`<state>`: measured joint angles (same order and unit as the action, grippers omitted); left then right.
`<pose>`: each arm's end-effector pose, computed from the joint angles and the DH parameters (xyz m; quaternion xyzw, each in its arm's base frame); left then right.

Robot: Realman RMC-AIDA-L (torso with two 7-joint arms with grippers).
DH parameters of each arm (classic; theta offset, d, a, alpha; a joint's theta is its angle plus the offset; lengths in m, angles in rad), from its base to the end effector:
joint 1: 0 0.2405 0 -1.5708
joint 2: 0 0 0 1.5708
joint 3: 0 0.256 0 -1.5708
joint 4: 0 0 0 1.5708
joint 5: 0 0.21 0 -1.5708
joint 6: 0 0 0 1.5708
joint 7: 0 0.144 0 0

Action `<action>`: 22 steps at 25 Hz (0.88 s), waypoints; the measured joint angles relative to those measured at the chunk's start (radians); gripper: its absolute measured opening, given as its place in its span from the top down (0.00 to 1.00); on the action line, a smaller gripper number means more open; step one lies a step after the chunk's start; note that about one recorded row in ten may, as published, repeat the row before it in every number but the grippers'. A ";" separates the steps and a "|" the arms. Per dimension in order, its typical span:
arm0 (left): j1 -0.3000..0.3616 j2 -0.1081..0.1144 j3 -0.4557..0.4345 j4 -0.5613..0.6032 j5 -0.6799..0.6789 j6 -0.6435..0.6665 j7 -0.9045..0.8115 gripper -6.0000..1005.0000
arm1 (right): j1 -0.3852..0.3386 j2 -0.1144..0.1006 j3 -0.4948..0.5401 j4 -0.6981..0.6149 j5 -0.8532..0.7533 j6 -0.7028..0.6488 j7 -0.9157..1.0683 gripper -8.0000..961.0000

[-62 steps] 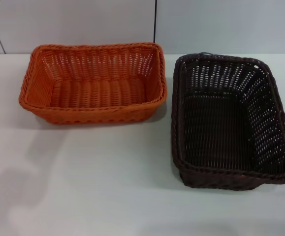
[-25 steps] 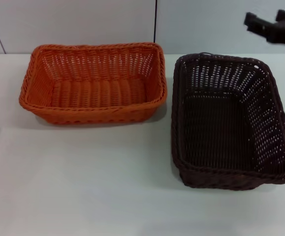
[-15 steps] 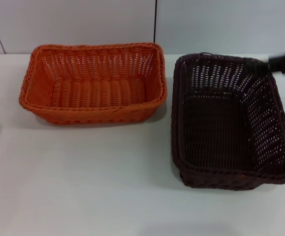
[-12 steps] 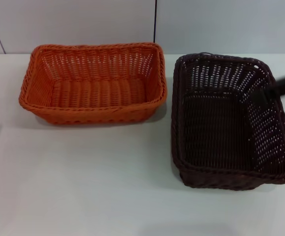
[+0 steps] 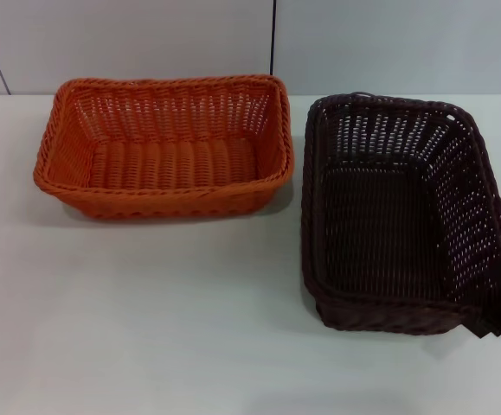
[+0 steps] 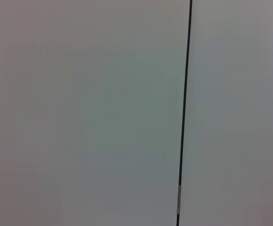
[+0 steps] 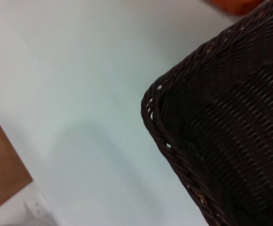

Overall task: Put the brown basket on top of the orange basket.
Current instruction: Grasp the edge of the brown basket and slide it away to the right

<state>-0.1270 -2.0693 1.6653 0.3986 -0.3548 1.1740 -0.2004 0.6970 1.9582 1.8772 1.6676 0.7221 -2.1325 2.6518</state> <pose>-0.3782 0.2714 0.0464 -0.5787 -0.2629 -0.3168 0.7040 0.1251 0.3124 0.0827 -0.9248 0.2938 -0.2255 0.0875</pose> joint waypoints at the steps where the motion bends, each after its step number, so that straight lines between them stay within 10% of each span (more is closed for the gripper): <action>1: 0.000 0.000 0.000 0.000 0.000 0.000 -0.001 0.16 | 0.001 0.001 -0.007 -0.006 -0.011 0.008 -0.007 0.15; 22: 0.012 -0.002 0.008 0.004 -0.002 0.012 -0.007 0.16 | 0.049 0.028 -0.161 -0.229 -0.095 0.228 -0.056 0.15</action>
<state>-0.1151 -2.0709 1.6731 0.4027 -0.3571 1.1858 -0.2072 0.7462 1.9860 1.7159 1.4382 0.6275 -1.9048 2.5958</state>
